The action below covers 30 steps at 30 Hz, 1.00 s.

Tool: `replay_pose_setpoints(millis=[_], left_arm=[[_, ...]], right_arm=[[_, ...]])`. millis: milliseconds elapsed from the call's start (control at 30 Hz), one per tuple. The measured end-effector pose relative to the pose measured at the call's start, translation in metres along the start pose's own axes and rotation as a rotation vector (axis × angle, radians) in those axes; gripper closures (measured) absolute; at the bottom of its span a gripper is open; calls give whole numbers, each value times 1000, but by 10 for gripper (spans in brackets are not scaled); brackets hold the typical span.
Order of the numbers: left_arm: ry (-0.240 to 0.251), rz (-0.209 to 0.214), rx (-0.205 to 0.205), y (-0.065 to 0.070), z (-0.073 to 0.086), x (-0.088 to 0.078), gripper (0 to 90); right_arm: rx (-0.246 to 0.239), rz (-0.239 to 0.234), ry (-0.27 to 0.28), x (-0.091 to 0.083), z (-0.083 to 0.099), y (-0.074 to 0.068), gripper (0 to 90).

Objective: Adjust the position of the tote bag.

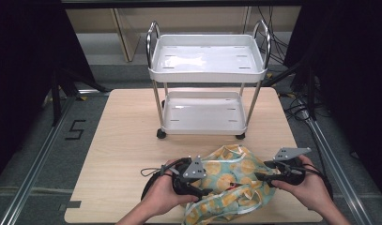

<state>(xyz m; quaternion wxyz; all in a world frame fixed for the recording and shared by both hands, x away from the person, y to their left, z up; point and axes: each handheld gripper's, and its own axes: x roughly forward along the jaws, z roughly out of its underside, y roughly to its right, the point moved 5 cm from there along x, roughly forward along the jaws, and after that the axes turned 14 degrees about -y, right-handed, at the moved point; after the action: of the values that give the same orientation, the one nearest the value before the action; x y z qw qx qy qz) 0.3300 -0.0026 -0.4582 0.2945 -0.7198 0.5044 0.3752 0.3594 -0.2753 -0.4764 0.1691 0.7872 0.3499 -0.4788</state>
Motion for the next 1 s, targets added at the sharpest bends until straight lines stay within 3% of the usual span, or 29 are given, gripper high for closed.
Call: replay_pose_setpoints(millis=[100, 133, 167, 200, 267, 300, 467, 600, 667, 733, 1000], left_arm=[[-7, -20, 4, -2, 0, 2, 351], [-24, -33, 25, -4, 1, 2, 351], [3, -36, 4, -4, -1, 4, 351], [6, -60, 19, -7, -2, 2, 352], [15, -71, 20, -8, -4, 2, 352], [15, -76, 23, -9, -4, 2, 351], [25, -61, 7, -9, -5, 4, 338], [43, -61, -20, -9, -5, 4, 326], [48, -65, -30, -9, -5, 4, 325], [56, -64, -40, -9, -5, 5, 321], [59, -70, -63, -9, -1, 3, 315]], right_arm=[[-4, 8, 9, -5, -2, 0, 437], [1, 13, 35, -9, -5, -1, 433], [1, 13, 35, -9, -5, -1, 433], [-14, 28, 65, -14, -9, -1, 428], [-4, 28, 66, -16, -9, -2, 425], [-30, 45, 88, -17, -12, 0, 422], [11, 48, 113, -22, -15, 2, 418], [4, 59, 135, -23, -15, 5, 418], [37, 51, 138, -23, -14, 3, 418], [6, 74, 153, -23, -14, 6, 417], [40, 51, 151, -19, -18, 4, 417]])
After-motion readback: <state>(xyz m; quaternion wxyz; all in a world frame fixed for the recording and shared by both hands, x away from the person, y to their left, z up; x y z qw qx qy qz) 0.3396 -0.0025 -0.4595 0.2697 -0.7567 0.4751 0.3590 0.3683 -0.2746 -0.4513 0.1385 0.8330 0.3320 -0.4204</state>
